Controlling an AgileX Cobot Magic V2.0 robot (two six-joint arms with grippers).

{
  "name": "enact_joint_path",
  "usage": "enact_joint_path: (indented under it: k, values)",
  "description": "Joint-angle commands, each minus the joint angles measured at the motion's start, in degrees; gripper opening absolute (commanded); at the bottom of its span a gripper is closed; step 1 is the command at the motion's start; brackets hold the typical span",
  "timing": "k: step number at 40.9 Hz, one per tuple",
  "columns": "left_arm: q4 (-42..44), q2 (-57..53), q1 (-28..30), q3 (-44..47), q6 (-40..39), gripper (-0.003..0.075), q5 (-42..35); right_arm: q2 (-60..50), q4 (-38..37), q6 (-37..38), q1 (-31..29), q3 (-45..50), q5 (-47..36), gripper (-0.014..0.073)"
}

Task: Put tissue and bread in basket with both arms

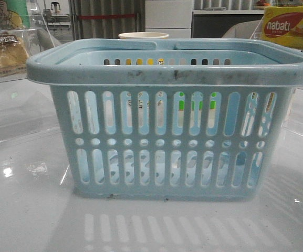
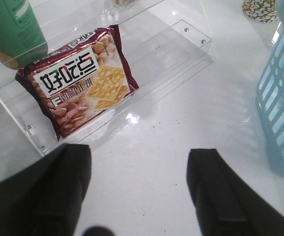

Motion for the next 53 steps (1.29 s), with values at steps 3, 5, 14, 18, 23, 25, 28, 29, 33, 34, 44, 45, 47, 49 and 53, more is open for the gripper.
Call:
enact_joint_path:
  k: [3,5,14,18,23,25,28,29,33,34,44,45,47,49,53]
  values:
    - [0.13,0.47,-0.42,-1.93,-0.45,0.0527,-3.84,5.69,-0.09,-0.04,-5.0,-8.23,-5.02,0.0517]
    - [0.13,0.47,-0.42,-1.93,-0.45,0.0527,-3.84,7.79,-0.09,-0.04,-6.81,-10.46,-5.08,0.0517]
    - [0.13,0.6,-0.42,-1.93,-0.45,0.0527,-3.84,20.68,-0.09,-0.1,-10.26,-23.2,-5.08,0.0517]
    - [0.13,0.6,-0.42,-1.93,-0.45,0.0527,-3.84,26.17,-0.09,-0.1,-10.26,-28.69,-5.08,0.0517]
    - [0.13,0.6,-0.42,-1.93,-0.45,0.0527,-3.84,33.11,-0.17,-0.1,-10.26,-35.35,-5.08,0.0517]
    - [0.13,0.6,-0.42,-1.93,-0.45,0.0527,-3.84,35.55,-0.17,-0.1,-10.26,-38.15,-5.08,0.0517]
    - [0.13,0.6,-0.42,-1.93,-0.45,0.0527,-3.84,38.7,-0.17,-0.1,-10.26,-41.21,-5.29,0.0517]
    - [0.13,0.6,-0.42,-1.93,-0.45,0.0527,-3.84,39.58,-0.17,-0.1,-10.26,-41.76,-5.35,0.0517]
    - [0.13,0.6,-0.42,-1.93,-0.45,0.0527,-3.84,43.03,-0.17,-0.1,-10.26,-44.86,-6.2,0.0517]
    - [0.13,0.6,-0.42,-1.93,-0.45,0.0527,-3.84,44.0,-0.32,-0.1,-10.26,-45.5,-6.48,0.0517]
    - [0.13,0.6,-0.42,-1.93,-0.45,0.0527,-3.84,47.96,-2.08,-0.1,-10.26,-47.61,-6.66,0.0347]
    - [0.13,0.6,-0.42,-1.93,-0.45,0.0527,-3.84,47.87,-2.08,-0.1,-10.26,-47.61,-6.66,0.0297]
    - [0.13,0.6,-0.42,-1.93,-0.45,0.0527,-3.84,47.56,-2.02,-0.1,-10.26,-47.61,-6.66,0.0232]
    - [0.13,0.6,-0.42,-1.93,-0.45,0.0527,-3.84,46.93,-2.02,-0.1,-10.19,-47.61,-6.66,0.0174]
    - [0.13,0.6,-0.42,-1.93,-0.45,0.0527,-3.84,44.73,-2.02,-0.1,-9.82,-47.61,-6.1,0.0129]
